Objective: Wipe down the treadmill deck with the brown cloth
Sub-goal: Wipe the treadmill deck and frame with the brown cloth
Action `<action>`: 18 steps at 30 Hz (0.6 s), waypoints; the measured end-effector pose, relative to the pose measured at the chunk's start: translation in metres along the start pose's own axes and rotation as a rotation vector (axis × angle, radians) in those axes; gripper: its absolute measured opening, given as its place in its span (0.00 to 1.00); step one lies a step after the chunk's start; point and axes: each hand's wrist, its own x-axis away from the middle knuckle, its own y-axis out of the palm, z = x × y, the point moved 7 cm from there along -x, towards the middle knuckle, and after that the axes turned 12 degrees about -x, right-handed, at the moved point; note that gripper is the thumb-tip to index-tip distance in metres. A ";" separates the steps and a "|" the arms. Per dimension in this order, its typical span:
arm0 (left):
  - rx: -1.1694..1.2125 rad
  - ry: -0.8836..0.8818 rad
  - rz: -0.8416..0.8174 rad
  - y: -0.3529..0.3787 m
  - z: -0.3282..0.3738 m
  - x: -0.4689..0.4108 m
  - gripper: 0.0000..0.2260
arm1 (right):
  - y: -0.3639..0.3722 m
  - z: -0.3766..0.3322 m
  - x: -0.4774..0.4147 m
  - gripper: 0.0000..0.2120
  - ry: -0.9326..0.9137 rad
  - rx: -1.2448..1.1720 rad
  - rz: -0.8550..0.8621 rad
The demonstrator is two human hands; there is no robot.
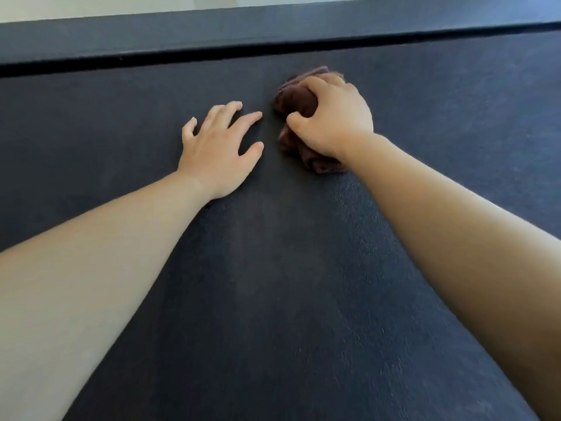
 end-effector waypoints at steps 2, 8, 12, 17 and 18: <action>-0.005 0.000 -0.005 -0.002 0.002 0.002 0.22 | -0.004 -0.004 0.044 0.27 -0.014 0.025 -0.012; 0.016 0.104 -0.065 -0.012 0.009 0.062 0.22 | -0.013 -0.018 0.176 0.24 -0.049 -0.018 -0.054; -0.050 0.302 -0.084 -0.034 0.006 0.158 0.23 | -0.012 -0.035 0.245 0.26 -0.018 -0.017 -0.115; -0.073 0.309 -0.205 -0.041 -0.008 0.261 0.29 | -0.006 -0.061 0.308 0.27 -0.133 0.001 -0.181; -0.071 0.304 -0.214 -0.039 -0.011 0.276 0.29 | -0.004 -0.064 0.313 0.27 -0.159 0.010 -0.188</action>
